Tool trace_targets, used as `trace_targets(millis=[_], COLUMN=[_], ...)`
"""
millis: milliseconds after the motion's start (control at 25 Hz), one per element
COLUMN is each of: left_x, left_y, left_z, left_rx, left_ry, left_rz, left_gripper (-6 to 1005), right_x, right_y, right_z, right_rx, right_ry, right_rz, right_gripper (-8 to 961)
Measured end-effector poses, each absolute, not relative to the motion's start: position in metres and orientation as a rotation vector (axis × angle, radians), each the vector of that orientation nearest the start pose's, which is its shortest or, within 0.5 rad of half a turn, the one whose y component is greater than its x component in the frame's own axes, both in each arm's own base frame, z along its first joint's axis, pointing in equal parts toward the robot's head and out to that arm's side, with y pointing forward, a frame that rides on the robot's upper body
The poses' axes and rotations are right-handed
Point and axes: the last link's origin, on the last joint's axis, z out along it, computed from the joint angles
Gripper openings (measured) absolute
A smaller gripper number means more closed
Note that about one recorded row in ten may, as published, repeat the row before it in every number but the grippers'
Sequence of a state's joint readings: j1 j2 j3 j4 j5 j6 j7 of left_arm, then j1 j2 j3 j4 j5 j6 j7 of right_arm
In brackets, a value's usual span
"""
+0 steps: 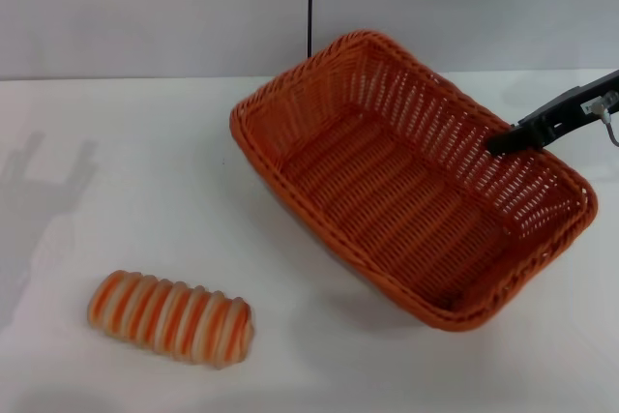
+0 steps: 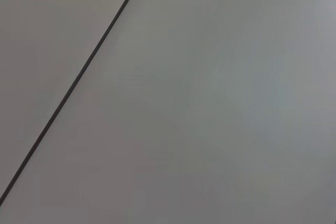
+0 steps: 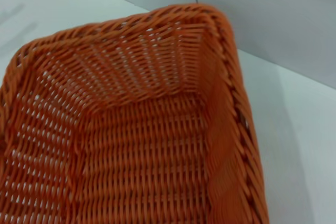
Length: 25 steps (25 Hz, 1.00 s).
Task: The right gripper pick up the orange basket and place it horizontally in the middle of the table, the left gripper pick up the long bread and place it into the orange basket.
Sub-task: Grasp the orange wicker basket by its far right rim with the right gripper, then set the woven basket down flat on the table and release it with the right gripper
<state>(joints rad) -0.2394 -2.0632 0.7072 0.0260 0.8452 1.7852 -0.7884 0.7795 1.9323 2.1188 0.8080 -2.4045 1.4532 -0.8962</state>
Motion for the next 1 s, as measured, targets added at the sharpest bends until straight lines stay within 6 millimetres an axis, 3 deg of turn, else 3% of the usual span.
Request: trace_targets(millis=[320, 440, 720, 1000], left_x=[-0.339, -0.339, -0.338, -0.337], left_y=[0.231, 0.231, 0.231, 0.232], left_z=[0.041, 0.041, 0.041, 0.043], left_rx=[-1.475, -1.475, -1.476, -1.467], left_ry=[-0.631, -0.631, -0.626, -0.633], left_rz=[-1.352, -1.352, -1.360, -1.379], left_gripper=[828, 828, 828, 828], right_x=[0.226, 0.223, 0.197, 0.189], right_y=[0.404, 0.404, 0.387, 0.372], right_z=[0.037, 0.041, 0.078, 0.104], right_rx=[-2.660, -2.663, -2.697, -2.686], right_ry=[1.061, 1.026, 0.781, 0.643], right_rz=[-0.171, -0.139, 0.293, 0.587], right_gripper=[169, 169, 167, 162])
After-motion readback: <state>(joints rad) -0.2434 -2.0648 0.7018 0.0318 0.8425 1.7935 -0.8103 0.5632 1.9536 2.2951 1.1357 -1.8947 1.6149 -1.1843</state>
